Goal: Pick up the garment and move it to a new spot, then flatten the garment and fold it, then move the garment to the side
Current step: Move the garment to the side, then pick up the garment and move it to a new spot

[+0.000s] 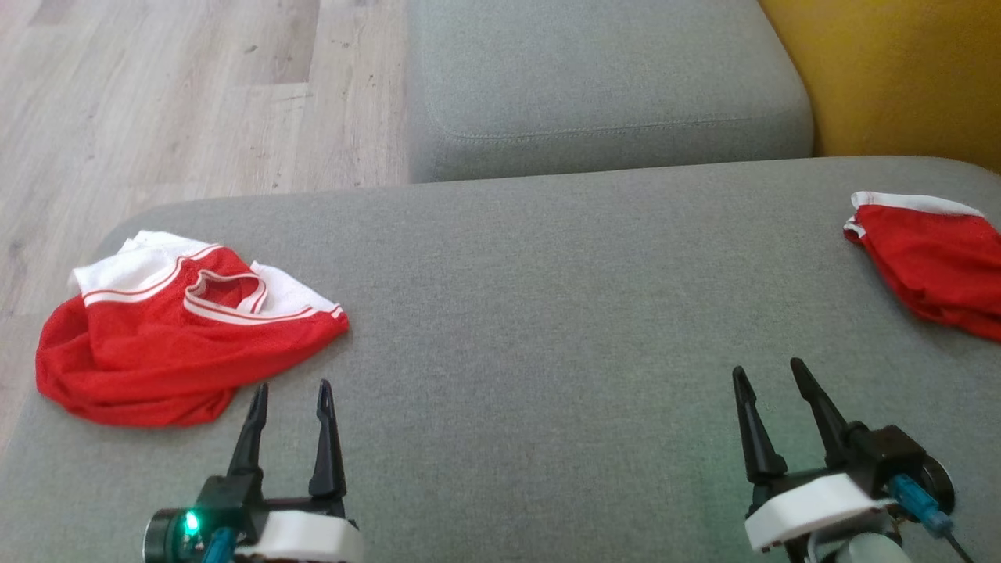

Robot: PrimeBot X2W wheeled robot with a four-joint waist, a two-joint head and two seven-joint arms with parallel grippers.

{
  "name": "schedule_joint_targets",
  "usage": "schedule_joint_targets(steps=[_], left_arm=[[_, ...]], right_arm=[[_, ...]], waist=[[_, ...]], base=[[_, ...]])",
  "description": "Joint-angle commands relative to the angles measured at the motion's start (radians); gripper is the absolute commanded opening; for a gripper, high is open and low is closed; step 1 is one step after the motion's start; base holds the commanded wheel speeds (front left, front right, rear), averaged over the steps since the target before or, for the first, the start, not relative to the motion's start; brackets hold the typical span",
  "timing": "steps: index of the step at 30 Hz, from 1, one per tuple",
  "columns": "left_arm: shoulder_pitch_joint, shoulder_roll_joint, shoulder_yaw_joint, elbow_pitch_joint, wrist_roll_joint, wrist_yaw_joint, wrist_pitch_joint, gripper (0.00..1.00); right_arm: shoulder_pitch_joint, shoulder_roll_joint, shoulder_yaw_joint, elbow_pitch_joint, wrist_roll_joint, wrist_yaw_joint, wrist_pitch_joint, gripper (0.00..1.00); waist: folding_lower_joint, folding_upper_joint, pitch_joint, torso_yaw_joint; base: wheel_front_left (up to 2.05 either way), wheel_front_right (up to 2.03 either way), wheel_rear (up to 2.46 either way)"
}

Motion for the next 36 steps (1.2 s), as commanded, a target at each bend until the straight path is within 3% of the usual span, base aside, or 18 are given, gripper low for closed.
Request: schedule_joint_targets(steps=[1, 16, 21, 29, 36], left_arm=[[-0.033, 0.0, 0.031, -0.022, 0.01, -0.004, -0.005, 1.0], [-0.05, 0.0, 0.002, 0.016, 0.017, -0.008, -0.005, 1.0], [-0.06, 0.0, 0.005, 0.006, 0.016, -0.002, -0.005, 1.0], [-0.053, 0.0, 0.051, -0.025, 0.03, 0.0, -0.005, 1.0], [-0.064, 0.004, 0.134, -0.051, 0.052, -0.024, -0.005, 1.0]], right_arm=[[-0.028, 0.001, 0.018, -0.028, -0.004, 0.007, -0.01, 1.0], [-0.037, 0.017, -0.057, -0.007, -0.002, 0.007, -0.01, 1.0], [-0.033, 0.019, -0.067, 0.001, 0.0, 0.007, -0.01, 1.0], [-0.032, 0.021, -0.058, -0.009, 0.004, 0.007, -0.01, 1.0], [-0.03, 0.021, -0.081, -0.017, -0.014, 0.007, -0.01, 1.0]], waist=[[0.0002, -0.0001, -0.003, 0.0], [0.0002, -0.0001, -0.007, 0.031], [0.0002, -0.0001, 0.005, 0.107], [0.0002, -0.0001, 0.031, 0.298], [0.0002, -0.0001, 0.059, 0.372]], base=[[0.0, 0.0, 0.0], [0.0, 0.0, 0.0], [0.0, 0.0, 0.0], [0.0, 0.0, 0.0], [0.0, 0.0, 0.0]])
